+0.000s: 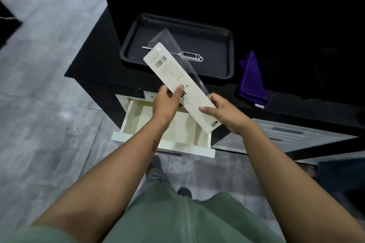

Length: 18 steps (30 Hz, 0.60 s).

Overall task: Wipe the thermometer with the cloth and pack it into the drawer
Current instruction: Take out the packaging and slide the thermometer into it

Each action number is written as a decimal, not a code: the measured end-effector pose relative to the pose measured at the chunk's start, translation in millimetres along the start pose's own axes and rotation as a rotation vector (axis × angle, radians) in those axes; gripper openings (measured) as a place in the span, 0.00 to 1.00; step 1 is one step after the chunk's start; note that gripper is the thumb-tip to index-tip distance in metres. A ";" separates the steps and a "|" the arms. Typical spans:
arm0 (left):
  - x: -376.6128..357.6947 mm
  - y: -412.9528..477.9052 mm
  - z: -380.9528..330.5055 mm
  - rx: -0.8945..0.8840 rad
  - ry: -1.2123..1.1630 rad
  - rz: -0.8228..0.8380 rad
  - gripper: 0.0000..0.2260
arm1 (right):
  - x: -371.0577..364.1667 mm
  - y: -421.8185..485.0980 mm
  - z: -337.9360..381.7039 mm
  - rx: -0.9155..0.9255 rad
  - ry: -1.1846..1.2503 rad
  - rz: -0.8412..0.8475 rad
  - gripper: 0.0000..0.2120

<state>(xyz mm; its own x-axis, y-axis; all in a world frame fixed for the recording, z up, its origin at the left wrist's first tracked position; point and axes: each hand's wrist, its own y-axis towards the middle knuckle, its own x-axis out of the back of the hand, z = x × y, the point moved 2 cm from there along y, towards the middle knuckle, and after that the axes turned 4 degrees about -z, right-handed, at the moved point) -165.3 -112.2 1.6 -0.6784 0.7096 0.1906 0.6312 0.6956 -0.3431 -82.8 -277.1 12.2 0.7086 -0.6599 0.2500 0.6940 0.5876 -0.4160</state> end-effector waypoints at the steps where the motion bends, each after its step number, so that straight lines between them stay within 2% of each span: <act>1: -2.8 5.6 -2.5 0.026 -0.025 0.032 0.16 | -0.7 6.6 3.9 -0.009 0.019 0.001 0.07; 3: -3.9 17.4 -7.8 0.049 -0.048 0.034 0.09 | -3.7 18.6 10.2 -0.043 0.058 -0.009 0.09; 6: 3.6 45.1 -15.5 0.072 -0.052 0.015 0.08 | -10.1 41.0 21.1 -0.085 0.168 -0.116 0.07; 13: 15.4 99.4 -30.3 0.272 -0.243 0.004 0.07 | -8.3 84.8 45.0 -0.031 0.197 -0.613 0.09; 18: 10.5 120.8 -28.5 0.413 -0.373 -0.010 0.13 | -7.9 100.2 52.6 0.042 0.145 -0.670 0.08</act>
<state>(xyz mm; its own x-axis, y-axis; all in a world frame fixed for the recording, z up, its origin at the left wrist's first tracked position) -85.5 -17.5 -11.6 -0.8183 0.5627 -0.1174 0.4752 0.5472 -0.6890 -12.1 -188.4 14.6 0.1024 -0.9416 0.3207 0.9830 0.0465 -0.1774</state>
